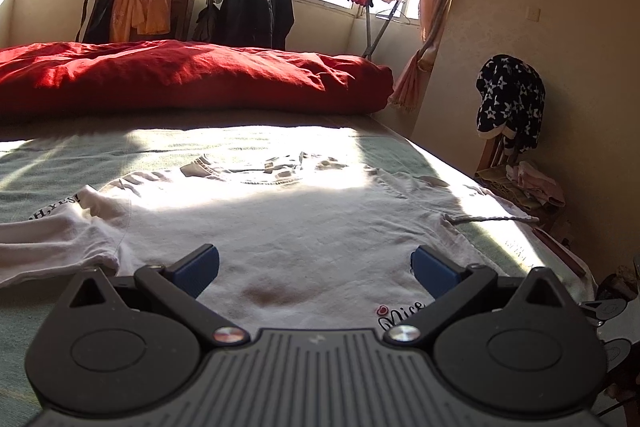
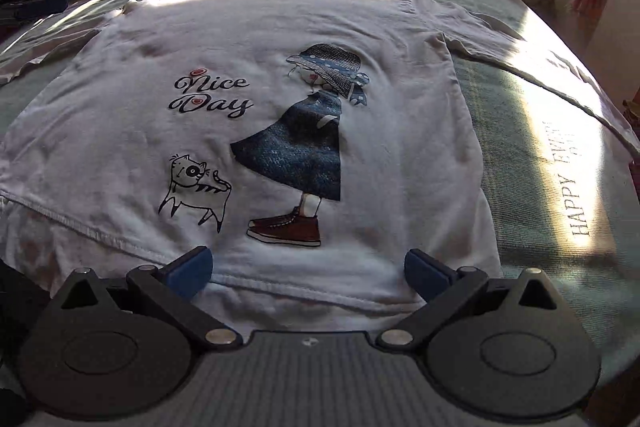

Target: Fold clothes

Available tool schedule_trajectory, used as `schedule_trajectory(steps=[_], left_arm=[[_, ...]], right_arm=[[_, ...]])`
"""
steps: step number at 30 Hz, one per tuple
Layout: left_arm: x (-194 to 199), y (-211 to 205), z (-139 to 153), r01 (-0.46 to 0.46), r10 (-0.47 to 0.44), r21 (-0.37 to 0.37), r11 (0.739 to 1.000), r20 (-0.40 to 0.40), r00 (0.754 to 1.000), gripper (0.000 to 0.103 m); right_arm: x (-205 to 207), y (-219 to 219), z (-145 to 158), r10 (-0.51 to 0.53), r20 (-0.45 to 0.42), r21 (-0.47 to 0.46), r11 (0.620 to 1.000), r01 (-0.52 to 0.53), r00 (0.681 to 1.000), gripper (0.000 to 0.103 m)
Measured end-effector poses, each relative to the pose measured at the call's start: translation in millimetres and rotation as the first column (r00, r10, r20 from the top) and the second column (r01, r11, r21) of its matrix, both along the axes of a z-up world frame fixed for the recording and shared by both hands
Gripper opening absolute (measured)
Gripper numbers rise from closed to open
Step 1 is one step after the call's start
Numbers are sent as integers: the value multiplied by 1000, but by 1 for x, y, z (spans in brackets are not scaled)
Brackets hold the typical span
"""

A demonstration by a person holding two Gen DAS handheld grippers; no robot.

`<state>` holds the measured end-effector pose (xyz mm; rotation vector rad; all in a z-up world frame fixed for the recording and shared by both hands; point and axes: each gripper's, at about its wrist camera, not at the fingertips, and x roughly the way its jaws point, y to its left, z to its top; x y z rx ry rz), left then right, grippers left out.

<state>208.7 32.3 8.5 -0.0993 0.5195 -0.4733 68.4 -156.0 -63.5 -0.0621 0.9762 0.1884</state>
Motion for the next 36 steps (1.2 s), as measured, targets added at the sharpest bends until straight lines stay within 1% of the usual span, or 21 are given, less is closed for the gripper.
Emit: schedule_trajectory(steps=[2,6,11,13,15,18,20,23,24,27,31,32,34,35,36], left_arm=[[-3,-1,2,8,-8,1,1000,10,1000,102],[-9,0,6,11,-11,-2,1000,26,1000,102],[-10,5,8,4,-3,-11,1000,32,999,102],[-9,7,8,-3,3,-10,1000,29,1000,102],[-8,8,7,-7,8,-14,1000,25,1000,102],[-8,8,7,-8,9,-19,1000,22,1000,102],[-8,7,6,-4,4,-17,1000,20,1000,102],[-7,5,6,0,0,-11,1000,19,1000,102],[-7,5,5,1,-1,-8,1000,19,1000,102],[-7,5,5,2,-2,-1,1000,18,1000,102],[-6,4,5,3,-3,8,1000,17,1000,102],[-6,4,5,3,-3,10,1000,17,1000,102],[-7,7,6,-9,9,16,1000,21,1000,102],[-7,10,7,-20,20,19,1000,24,1000,102],[-8,13,8,-35,34,21,999,27,999,102]], right_arm=[[-4,1,2,-15,-3,2,1000,15,1000,103],[-7,7,-4,6,6,-39,999,-5,1000,103],[-4,2,4,-22,37,-39,999,24,999,103],[1,-7,7,-68,59,-15,998,69,996,103],[10,-17,1,-97,37,36,995,95,995,103],[20,-29,-11,-118,66,17,993,117,991,103],[25,-39,-10,-139,69,73,988,133,988,103],[26,-44,-1,-210,91,12,978,210,973,103],[25,-47,3,-223,84,30,975,222,971,103],[12,-48,10,-213,78,132,971,202,974,103],[5,-41,2,-176,38,151,974,168,984,103],[5,-41,-2,-176,28,129,977,171,984,103],[2,-39,-2,-183,34,102,979,179,983,103],[2,-38,0,-199,37,103,976,194,979,103],[2,-33,4,-191,47,101,977,185,980,103]])
